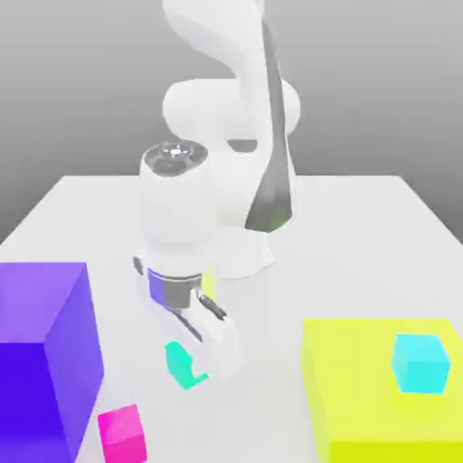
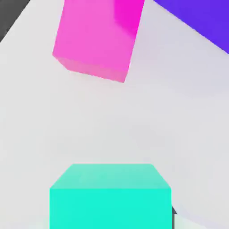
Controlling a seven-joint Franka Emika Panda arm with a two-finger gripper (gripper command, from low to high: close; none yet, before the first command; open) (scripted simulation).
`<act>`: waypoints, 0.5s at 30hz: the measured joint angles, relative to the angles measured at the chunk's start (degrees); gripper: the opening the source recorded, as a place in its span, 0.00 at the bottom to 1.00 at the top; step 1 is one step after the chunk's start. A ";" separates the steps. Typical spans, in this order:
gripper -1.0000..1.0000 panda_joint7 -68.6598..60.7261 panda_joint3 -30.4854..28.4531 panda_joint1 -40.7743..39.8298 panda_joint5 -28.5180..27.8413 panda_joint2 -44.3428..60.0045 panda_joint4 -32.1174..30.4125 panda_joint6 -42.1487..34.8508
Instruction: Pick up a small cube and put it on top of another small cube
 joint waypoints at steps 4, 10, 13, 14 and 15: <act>0.00 8.23 -1.34 0.42 0.48 0.70 2.22 -1.77; 0.00 20.43 -3.47 1.03 1.33 1.62 5.54 -4.39; 0.00 26.56 -4.57 1.29 1.73 2.01 7.18 -5.67; 0.00 28.60 -4.94 1.37 1.86 2.12 7.73 -6.10; 0.00 30.65 -5.33 1.46 1.99 2.23 8.27 -6.52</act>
